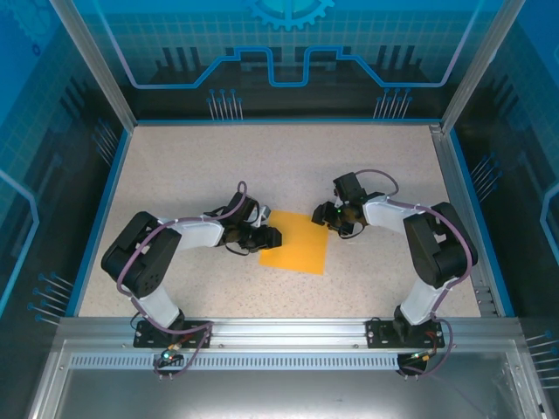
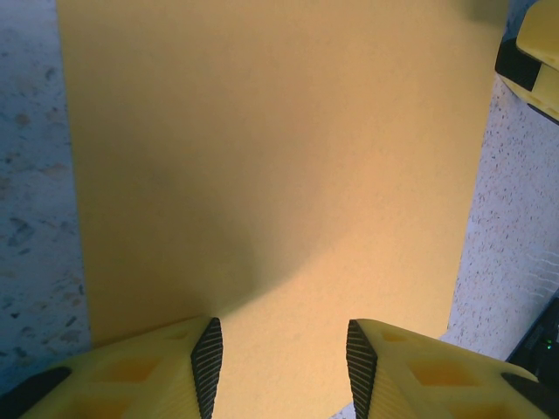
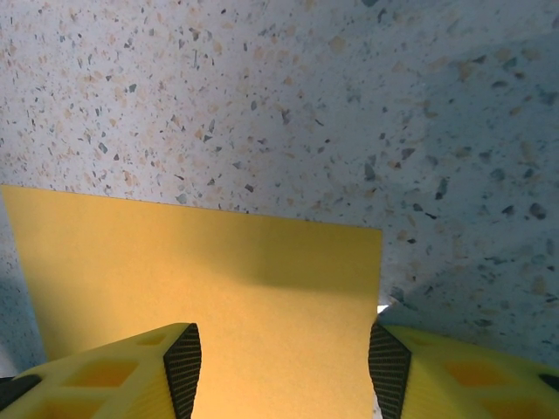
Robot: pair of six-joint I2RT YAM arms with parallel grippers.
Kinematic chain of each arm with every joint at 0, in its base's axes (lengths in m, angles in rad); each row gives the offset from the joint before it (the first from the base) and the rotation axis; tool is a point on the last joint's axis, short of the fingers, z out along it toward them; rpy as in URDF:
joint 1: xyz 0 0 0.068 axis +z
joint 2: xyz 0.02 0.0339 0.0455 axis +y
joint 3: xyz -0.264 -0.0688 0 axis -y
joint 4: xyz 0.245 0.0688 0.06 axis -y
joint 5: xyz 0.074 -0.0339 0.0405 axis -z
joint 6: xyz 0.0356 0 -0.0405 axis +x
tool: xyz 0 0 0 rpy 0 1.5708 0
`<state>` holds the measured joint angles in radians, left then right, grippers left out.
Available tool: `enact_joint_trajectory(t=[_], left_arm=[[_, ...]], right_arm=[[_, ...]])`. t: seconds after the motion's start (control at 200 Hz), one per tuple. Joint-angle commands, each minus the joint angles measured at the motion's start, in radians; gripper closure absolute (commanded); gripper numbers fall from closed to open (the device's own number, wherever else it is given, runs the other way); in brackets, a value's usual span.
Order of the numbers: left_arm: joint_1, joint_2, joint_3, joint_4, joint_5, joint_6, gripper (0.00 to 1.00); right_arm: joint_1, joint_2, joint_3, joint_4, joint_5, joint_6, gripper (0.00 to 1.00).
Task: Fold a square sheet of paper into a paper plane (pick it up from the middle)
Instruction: Fold the square sheet of paper in half at the center of the table.
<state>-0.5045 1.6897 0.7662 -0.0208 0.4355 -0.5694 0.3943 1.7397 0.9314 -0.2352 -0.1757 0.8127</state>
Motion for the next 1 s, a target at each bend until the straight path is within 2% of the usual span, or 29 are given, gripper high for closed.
enact_joint_trajectory(t=[0.0, 0.515, 0.75, 0.925, 0.995], left_arm=[[-0.005, 0.022, 0.019, -0.028, 0.012, 0.026, 0.55], [-0.006, 0.028, 0.019, -0.026, 0.013, 0.024, 0.55], [-0.006, 0.028, 0.017, -0.028, 0.011, 0.024, 0.54], [-0.006, 0.021, 0.017, -0.034, 0.009, 0.028, 0.54], [-0.006, 0.018, 0.017, -0.039, 0.005, 0.03, 0.54]], right_arm=[[0.057, 0.046, -0.008, 0.067, -0.1, 0.023, 0.44], [0.072, 0.02, -0.008, 0.078, -0.127, 0.032, 0.46], [0.071, 0.017, -0.01, 0.091, -0.142, 0.036, 0.43], [0.068, -0.04, -0.045, 0.117, -0.189, 0.055, 0.42], [0.067, -0.085, -0.114, 0.136, -0.201, 0.075, 0.41]])
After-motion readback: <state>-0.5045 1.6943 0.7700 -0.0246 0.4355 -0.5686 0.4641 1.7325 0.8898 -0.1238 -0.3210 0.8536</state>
